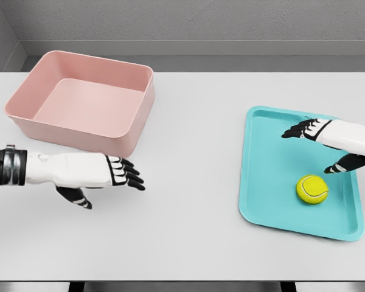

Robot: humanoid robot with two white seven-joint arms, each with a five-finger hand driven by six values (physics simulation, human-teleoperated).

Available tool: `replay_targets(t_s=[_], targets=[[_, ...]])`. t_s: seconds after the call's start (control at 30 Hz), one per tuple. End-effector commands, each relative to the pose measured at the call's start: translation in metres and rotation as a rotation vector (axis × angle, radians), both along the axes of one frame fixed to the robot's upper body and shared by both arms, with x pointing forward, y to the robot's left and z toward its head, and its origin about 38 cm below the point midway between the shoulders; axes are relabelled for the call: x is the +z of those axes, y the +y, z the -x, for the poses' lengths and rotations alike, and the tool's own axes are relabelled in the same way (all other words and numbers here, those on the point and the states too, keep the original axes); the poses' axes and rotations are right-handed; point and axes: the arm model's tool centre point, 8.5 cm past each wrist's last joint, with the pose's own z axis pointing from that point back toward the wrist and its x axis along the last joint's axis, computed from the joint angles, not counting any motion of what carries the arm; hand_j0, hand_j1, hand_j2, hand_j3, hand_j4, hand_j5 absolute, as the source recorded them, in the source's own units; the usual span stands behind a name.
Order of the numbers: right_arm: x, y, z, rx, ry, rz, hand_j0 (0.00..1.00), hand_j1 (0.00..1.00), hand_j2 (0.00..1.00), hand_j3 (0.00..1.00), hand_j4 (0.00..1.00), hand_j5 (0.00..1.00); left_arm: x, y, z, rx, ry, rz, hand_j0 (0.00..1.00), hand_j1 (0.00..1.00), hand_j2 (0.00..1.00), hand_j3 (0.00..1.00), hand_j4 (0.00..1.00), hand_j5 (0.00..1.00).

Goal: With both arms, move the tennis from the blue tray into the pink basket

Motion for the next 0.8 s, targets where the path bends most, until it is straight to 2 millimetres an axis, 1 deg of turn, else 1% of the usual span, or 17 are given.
replay_targets(t_s=[0.0,0.07,0.17,0.2,0.23,0.3,0.33,0.37,0.5,0.57,0.6,0.7,0.77], targets=[[0.000,-0.012,0.000,-0.032,0.009,0.014,1.00,1.00,1.00,1.00,1.00,1.00,0.000,-0.001,0.002,0.010,0.041,0.035,1.00,1.00,1.00,1.00,1.00,1.00],[-0.009,-0.019,0.002,-0.054,0.031,0.020,1.00,1.00,1.00,1.00,1.00,1.00,-0.001,-0.001,0.002,-0.003,0.027,0.004,1.00,1.00,1.00,1.00,1.00,1.00],[-0.019,-0.020,0.006,-0.061,0.055,0.017,1.00,1.00,1.00,1.00,1.00,1.00,0.012,-0.003,-0.009,-0.036,-0.082,-0.085,1.00,1.00,1.00,1.00,1.00,1.00],[-0.023,-0.025,0.005,-0.077,0.062,0.017,1.00,1.00,1.00,1.00,1.00,1.00,0.017,-0.003,-0.012,-0.046,-0.120,-0.113,1.00,1.00,1.00,1.00,1.00,1.00],[-0.029,-0.028,0.008,-0.085,0.080,0.021,1.00,1.00,1.00,1.00,1.00,1.00,0.016,-0.006,-0.014,-0.065,-0.123,-0.151,1.00,1.00,1.00,1.00,1.00,1.00],[-0.030,-0.027,0.009,-0.084,0.083,0.021,1.00,1.00,1.00,1.00,1.00,1.00,0.012,-0.007,-0.013,-0.093,-0.099,-0.225,1.00,1.00,1.00,1.00,1.00,1.00],[-0.030,-0.028,0.010,-0.084,0.085,0.024,1.00,1.00,1.00,1.00,1.00,1.00,0.015,-0.008,-0.014,-0.098,-0.104,-0.232,1.00,1.00,1.00,1.00,1.00,1.00],[-0.033,-0.030,0.013,-0.084,0.096,0.031,1.00,1.00,1.00,1.00,1.00,1.00,0.016,-0.014,-0.015,-0.107,-0.105,-0.210,1.00,1.00,1.00,1.00,1.00,1.00],[-0.033,-0.027,0.014,-0.078,0.097,0.027,1.00,1.00,1.00,1.00,1.00,1.00,0.020,-0.038,-0.016,-0.137,-0.108,-0.116,1.00,1.00,1.00,1.00,1.00,1.00],[-0.035,-0.022,0.018,-0.061,0.104,0.023,1.00,1.00,1.00,1.00,1.00,1.00,0.024,-0.044,-0.017,-0.140,-0.121,-0.087,1.00,1.00,1.00,1.00,1.00,1.00],[-0.032,-0.019,0.020,-0.047,0.101,0.026,1.00,1.00,1.00,1.00,1.00,1.00,0.025,-0.046,-0.018,-0.141,-0.124,-0.082,1.00,1.00,1.00,1.00,1.00,1.00],[-0.030,-0.018,0.024,-0.034,0.105,0.035,1.00,1.00,1.00,1.00,1.00,1.00,0.025,-0.046,-0.018,-0.142,-0.126,-0.079,1.00,1.00,1.00,1.00,1.00,1.00],[-0.031,-0.013,0.027,-0.017,0.110,0.032,1.00,1.00,1.00,1.00,1.00,1.00,0.026,-0.046,-0.019,-0.140,-0.131,-0.073,1.00,1.00,1.00,1.00,1.00,1.00]])
